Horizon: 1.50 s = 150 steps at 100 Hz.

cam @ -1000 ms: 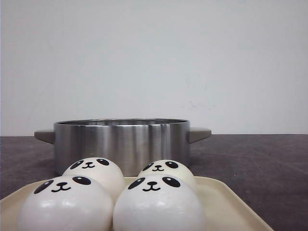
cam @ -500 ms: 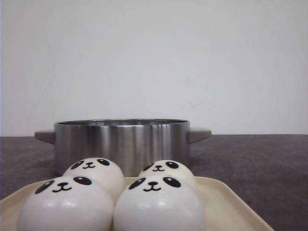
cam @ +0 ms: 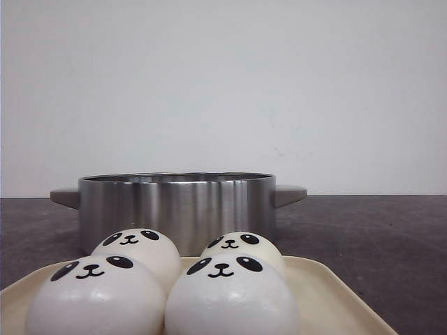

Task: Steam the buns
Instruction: 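Move the right gripper down over a panda bun on the tray, then close the right gripper on the panda bun and lift it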

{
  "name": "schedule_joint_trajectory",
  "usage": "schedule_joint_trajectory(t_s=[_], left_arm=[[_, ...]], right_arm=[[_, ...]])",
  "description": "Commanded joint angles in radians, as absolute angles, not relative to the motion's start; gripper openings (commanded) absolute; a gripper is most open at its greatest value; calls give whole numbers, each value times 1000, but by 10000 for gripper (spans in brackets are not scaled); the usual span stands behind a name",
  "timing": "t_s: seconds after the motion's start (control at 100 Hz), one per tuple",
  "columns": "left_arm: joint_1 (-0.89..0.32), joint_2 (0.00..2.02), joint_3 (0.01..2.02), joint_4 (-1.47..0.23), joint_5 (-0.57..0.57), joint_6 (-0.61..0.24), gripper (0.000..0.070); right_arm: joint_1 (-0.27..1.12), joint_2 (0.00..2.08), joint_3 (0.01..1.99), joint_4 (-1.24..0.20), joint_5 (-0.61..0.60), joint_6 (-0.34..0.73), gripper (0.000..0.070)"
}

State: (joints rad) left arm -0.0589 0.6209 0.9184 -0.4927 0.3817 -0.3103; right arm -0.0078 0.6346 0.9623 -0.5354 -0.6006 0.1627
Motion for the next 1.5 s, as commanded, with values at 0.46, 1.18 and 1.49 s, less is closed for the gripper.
schedule_joint_trajectory(t_s=[0.46, 1.18, 1.49], left_arm=[[-284, 702, 938, -609, 340, -136, 674], [-367, 706, 938, -607, 328, -141, 673], [-368, 706, 938, -618, 322, -144, 673]], right_arm=[[501, 917, 984, -531, -306, 154, 691], [827, 1549, 1050, -682, -207, 521, 585], [820, 1673, 1050, -616, -209, 553, 585]])
